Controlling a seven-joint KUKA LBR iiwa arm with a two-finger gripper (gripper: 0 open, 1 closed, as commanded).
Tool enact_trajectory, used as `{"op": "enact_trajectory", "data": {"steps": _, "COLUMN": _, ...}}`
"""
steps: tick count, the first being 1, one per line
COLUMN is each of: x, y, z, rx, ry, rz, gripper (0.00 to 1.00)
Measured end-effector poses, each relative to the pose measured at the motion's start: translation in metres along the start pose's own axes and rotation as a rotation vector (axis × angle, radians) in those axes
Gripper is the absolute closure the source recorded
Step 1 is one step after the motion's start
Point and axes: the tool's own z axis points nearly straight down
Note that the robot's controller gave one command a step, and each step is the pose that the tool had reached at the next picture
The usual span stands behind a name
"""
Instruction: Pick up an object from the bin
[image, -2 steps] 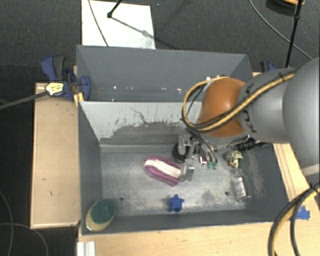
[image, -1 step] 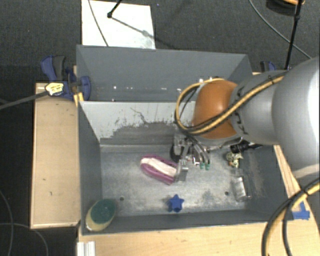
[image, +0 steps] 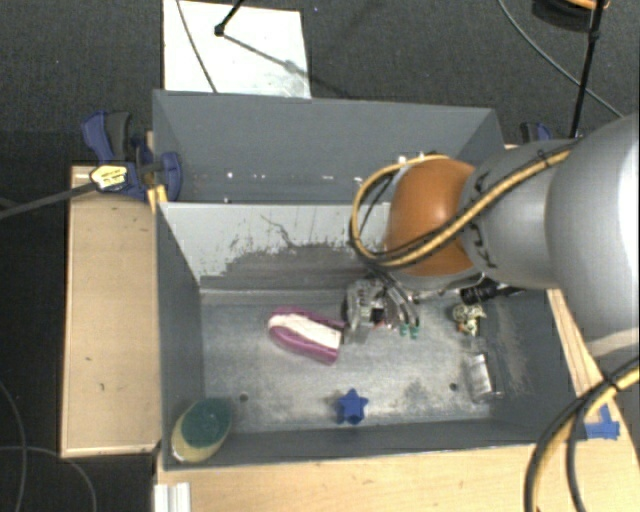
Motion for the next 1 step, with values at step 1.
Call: {"op": "enact_trajectory", "data": {"steps": 1, "x": 0.0274, "y": -0.0424, "z": -0.0764, "rx": 0.007, "ry": 0.006, "rz": 0.0, "gripper": 1.0}}
